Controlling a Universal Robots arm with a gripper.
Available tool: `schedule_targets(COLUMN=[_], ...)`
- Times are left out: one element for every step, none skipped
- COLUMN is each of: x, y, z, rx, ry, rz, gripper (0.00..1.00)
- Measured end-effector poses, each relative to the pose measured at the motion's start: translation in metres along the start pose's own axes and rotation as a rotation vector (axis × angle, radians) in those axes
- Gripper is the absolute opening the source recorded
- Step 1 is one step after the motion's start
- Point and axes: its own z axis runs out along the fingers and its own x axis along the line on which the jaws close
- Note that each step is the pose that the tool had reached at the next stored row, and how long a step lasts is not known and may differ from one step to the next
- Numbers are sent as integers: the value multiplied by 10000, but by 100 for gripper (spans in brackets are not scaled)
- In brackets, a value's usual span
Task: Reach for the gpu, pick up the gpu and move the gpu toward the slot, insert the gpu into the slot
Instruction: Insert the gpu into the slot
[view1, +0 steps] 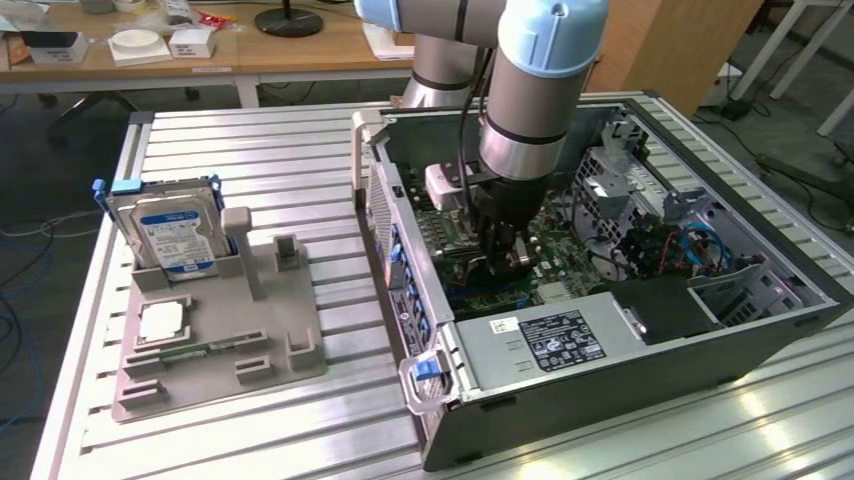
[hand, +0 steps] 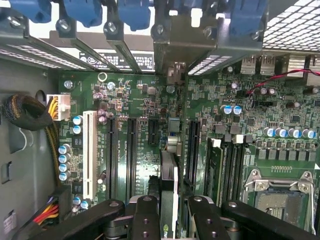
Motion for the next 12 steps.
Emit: schedule_targets(x=[0,0,0,0,0,0,-1,-1,-1,-1,-1,0], y=[0,0,0,0,0,1,3,7,11,16,18,19], z=[0,0,0,0,0,0,0,1,1,2,2,2], rx=[0,0,0,0,0,1,2,2,3,3,3,2], ry=[-1,-1,-1,-2,-1,-2,-2,-3,-3,-4,-3,-1], rz=[0,0,0,1,0,-1,0,-1,-4,-8,-11,-13], gripper=[27,27,27,27,27,27,27,27,27,27,27,27])
